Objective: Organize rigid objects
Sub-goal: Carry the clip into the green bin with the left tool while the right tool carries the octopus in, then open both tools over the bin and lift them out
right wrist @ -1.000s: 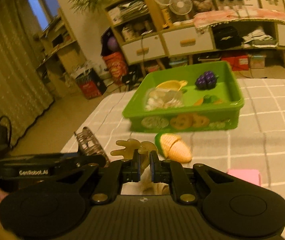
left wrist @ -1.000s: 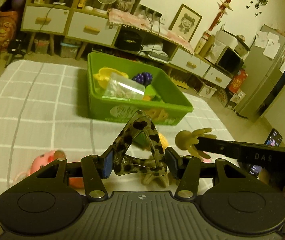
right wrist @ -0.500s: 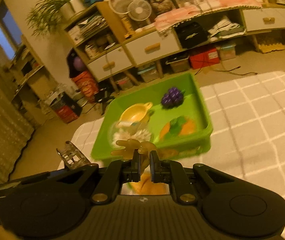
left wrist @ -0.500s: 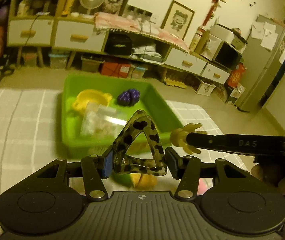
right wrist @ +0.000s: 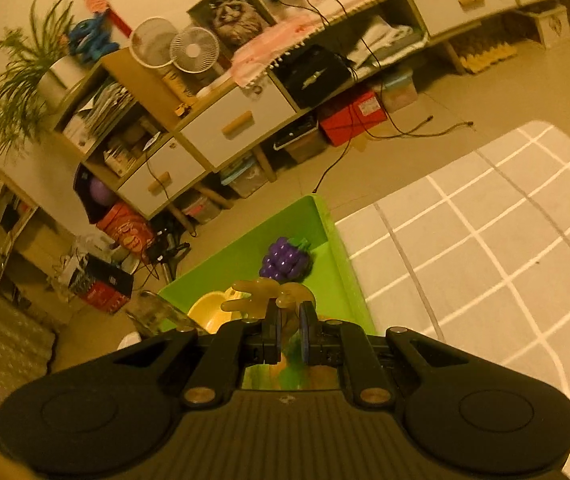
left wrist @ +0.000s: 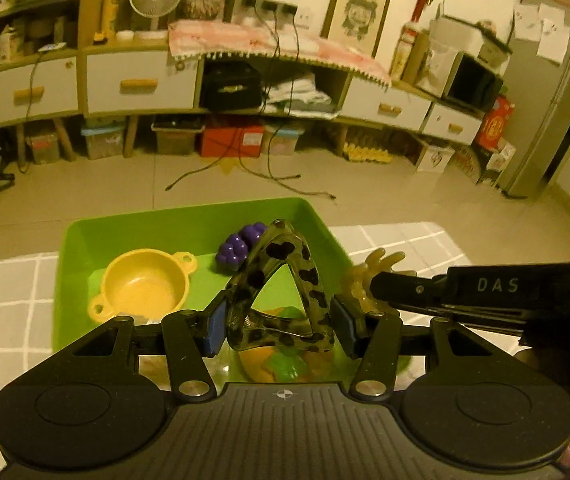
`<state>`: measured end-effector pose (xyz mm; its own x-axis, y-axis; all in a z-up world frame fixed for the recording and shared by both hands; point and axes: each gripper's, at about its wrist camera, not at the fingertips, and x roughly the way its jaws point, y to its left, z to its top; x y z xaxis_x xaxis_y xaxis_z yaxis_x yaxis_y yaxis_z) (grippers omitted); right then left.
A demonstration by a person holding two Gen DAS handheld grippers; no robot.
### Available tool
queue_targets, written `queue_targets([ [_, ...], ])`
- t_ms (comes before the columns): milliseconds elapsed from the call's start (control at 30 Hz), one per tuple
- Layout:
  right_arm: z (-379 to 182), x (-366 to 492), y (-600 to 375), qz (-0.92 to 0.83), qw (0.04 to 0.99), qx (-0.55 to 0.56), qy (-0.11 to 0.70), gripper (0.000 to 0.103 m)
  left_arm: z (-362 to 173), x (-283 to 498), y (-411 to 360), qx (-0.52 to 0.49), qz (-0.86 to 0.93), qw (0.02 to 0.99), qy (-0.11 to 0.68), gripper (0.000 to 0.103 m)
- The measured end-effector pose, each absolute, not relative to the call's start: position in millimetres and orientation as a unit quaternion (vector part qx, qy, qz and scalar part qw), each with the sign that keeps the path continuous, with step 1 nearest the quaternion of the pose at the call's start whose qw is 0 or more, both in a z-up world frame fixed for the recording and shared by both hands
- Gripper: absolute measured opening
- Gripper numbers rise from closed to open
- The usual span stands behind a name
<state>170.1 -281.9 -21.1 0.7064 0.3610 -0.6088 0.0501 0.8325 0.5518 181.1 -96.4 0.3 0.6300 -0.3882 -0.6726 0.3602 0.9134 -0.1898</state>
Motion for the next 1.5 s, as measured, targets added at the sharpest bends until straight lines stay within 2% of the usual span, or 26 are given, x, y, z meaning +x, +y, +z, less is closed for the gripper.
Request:
queue_targets([
  [533, -53, 210, -279, 0.066, 0.879, 0.258, 0.397, 0.0, -33, 222, -121, 0.044, -0.172, 0.886, 0.428, 0.058],
  [867, -53, 212, -276, 0.063, 0.883, 0.244, 0.397, 0.0, -35, 230, -119, 0.035, -0.159, 0.889, 0.429, 0.059],
  [967, -51, 210, -277, 0.065, 0.882, 0.251, 0.394, 0.004, -34, 228, -116, 0.035, -0.158, 0.892, 0.422, 0.075],
  [1000, -50, 209, -278, 0.066, 0.881, 0.256, 0.393, 0.005, -34, 228, -115, 0.033, -0.156, 0.894, 0.419, 0.077],
  [1200, -41, 203, -280, 0.069, 0.882, 0.256, 0.389, 0.01, -26, 226, -106, 0.004, -0.156, 0.894, 0.419, 0.08],
  [1500, -19, 182, -281, 0.06, 0.889, 0.248, 0.381, 0.011, -5, 208, -103, -0.007, -0.164, 0.899, 0.407, 0.082],
])
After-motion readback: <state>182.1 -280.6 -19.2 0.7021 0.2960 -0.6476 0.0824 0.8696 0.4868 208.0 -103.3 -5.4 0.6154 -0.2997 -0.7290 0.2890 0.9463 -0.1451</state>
